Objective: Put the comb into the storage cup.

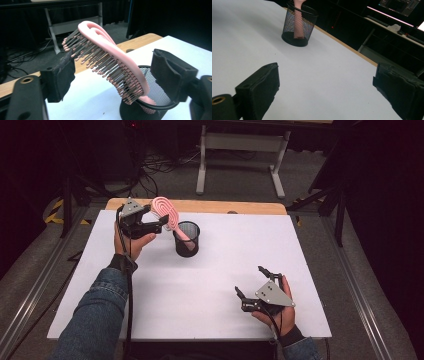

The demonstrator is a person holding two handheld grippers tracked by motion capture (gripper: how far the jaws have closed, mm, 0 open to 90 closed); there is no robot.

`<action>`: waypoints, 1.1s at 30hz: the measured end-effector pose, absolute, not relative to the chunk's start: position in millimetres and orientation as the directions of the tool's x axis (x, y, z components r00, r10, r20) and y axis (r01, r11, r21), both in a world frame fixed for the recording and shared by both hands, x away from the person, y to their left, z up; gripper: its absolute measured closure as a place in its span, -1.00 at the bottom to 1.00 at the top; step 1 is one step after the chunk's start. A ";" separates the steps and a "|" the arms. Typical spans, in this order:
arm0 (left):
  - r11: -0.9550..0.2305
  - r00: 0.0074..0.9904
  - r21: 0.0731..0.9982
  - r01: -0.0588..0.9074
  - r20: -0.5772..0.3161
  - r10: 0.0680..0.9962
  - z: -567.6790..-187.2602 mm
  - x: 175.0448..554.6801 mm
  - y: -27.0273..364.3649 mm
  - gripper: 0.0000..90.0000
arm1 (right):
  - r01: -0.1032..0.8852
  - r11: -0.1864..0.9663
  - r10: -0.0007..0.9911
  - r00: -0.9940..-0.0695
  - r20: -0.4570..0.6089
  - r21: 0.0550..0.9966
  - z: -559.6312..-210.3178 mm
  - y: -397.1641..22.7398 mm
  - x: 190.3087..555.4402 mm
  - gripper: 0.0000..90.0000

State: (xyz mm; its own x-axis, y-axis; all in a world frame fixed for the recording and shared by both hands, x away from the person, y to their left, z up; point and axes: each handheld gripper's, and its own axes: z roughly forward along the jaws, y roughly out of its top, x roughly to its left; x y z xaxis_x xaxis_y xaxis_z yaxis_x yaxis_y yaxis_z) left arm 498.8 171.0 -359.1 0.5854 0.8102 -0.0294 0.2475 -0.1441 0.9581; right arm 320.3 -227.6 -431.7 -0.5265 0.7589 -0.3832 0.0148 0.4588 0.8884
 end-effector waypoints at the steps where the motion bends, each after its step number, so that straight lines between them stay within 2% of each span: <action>1: -0.153 0.588 0.957 0.246 -0.022 0.809 -358.9 498.9 170.4 -0.60 | 0.014 0.460 0.758 -0.527 -0.384 0.888 -431.7 -227.5 320.3 -0.84; 10: -0.171 0.584 0.959 0.225 0.008 0.812 -356.1 496.2 169.0 -0.85 | 0.012 0.461 0.757 -0.528 -0.386 0.887 -431.6 -227.5 320.0 -0.84; 33: -0.266 0.616 0.956 0.121 0.138 0.776 -338.1 478.2 164.6 -0.90 | 0.008 0.455 0.761 -0.524 -0.384 0.891 -430.4 -227.5 319.4 -0.85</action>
State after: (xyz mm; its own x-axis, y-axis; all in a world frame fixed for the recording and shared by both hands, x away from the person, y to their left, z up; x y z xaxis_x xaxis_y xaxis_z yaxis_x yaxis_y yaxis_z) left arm 478.2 164.6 -338.1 0.6159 0.7757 0.1379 0.1207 -0.2658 0.9565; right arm 319.4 -227.5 -430.4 -0.5237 0.7607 -0.3835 0.0084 0.4548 0.8906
